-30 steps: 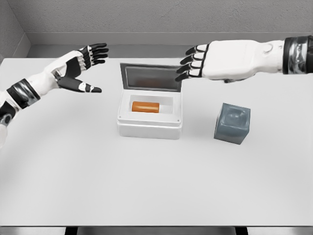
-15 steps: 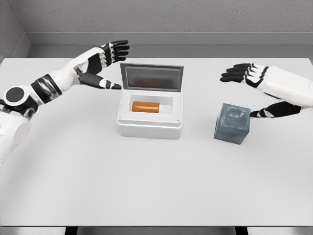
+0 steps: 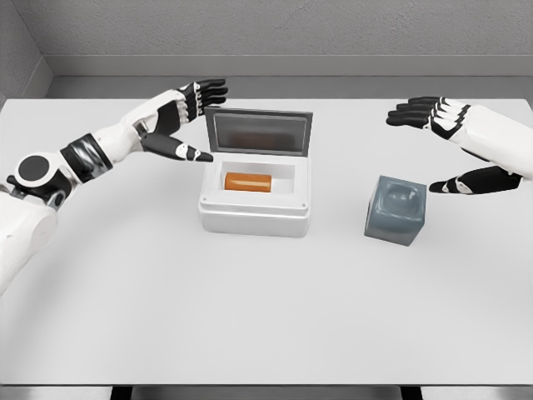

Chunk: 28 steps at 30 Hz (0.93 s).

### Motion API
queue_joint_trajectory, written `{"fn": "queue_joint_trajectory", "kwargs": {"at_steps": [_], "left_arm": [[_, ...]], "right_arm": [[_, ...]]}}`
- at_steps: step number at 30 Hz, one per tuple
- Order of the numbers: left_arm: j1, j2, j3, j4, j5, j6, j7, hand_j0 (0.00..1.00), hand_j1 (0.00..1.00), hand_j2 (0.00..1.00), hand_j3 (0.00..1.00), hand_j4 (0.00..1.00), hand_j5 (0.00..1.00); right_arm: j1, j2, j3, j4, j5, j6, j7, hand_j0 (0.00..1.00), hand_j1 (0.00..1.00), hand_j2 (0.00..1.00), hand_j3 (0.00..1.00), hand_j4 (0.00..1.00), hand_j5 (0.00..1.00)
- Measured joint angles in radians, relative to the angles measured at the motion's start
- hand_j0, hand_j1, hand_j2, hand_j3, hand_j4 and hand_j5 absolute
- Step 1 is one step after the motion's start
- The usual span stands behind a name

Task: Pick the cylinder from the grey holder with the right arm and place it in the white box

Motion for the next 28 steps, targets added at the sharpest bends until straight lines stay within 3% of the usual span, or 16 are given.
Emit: {"fn": "queue_joint_trajectory", "kwargs": {"at_steps": [8, 18, 24, 28], "left_arm": [[0.035, 0.016, 0.005, -0.073, -0.005, 0.001, 0.002, 1.0, 1.0, 1.0, 1.0, 1.0, 1.0], [0.067, 0.102, 0.036, -0.149, 0.003, -0.001, 0.0, 1.0, 1.0, 1.0, 1.0, 1.0, 1.0], [0.152, 0.268, 0.106, -0.161, 0.006, -0.002, 0.0, 1.0, 1.0, 1.0, 1.0, 1.0, 1.0], [0.153, 0.336, 0.144, -0.153, 0.009, -0.002, 0.0, 1.0, 1.0, 1.0, 1.0, 1.0, 1.0]], "right_arm": [[0.0, 0.001, 0.0, 0.0, 0.0, 0.0, 0.0, 1.0, 1.0, 1.0, 1.0, 1.0, 1.0], [0.006, 0.002, 0.0, 0.0, 0.0, 0.0, 0.0, 1.0, 1.0, 1.0, 1.0, 1.0, 1.0], [0.006, 0.003, 0.0, 0.0, 0.0, 0.0, 0.0, 1.0, 1.0, 1.0, 1.0, 1.0, 1.0], [0.008, 0.003, 0.0, 0.0, 0.0, 0.0, 0.0, 1.0, 1.0, 1.0, 1.0, 1.0, 1.0]]}}
